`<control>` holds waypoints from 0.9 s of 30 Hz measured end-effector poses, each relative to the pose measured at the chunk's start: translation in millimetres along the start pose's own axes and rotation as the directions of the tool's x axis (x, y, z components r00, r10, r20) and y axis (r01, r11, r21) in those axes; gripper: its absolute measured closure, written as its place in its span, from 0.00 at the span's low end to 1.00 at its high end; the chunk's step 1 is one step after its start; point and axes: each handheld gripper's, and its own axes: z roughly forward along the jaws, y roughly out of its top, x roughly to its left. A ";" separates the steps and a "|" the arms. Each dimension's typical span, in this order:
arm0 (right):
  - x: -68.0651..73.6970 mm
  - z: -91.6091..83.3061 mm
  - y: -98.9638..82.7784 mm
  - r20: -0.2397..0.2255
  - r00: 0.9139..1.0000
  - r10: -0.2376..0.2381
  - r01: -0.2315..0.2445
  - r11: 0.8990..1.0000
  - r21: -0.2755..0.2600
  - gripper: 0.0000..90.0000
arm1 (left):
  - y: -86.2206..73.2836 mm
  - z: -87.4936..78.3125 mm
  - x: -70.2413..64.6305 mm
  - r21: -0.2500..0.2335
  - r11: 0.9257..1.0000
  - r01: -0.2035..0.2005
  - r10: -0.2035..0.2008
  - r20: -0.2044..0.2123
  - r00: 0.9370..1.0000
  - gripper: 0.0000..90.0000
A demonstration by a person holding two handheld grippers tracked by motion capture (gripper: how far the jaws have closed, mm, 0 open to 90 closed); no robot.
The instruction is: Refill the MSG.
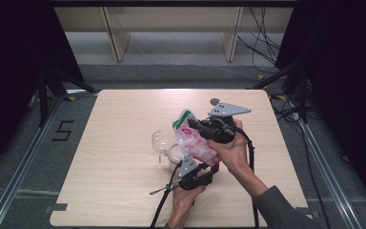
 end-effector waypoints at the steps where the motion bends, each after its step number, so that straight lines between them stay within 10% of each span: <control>1: -0.7 -1.4 -0.8 0.001 1.000 0.011 -0.011 1.000 -0.006 1.00 | 0.5 -1.6 0.3 0.014 1.000 -0.002 0.002 -0.011 1.000 0.65; 17: -22.8 -33.1 -27.5 -0.025 0.990 0.140 -0.142 0.980 -0.137 1.00 | 1.9 -5.4 0.4 0.037 0.999 0.013 -0.013 0.001 1.000 0.58; 27: -31.2 -47.9 -52.3 -0.047 0.962 0.268 -0.272 0.942 -0.197 1.00 | 4.7 -16.4 -1.1 0.082 0.997 -0.008 0.008 0.000 1.000 0.48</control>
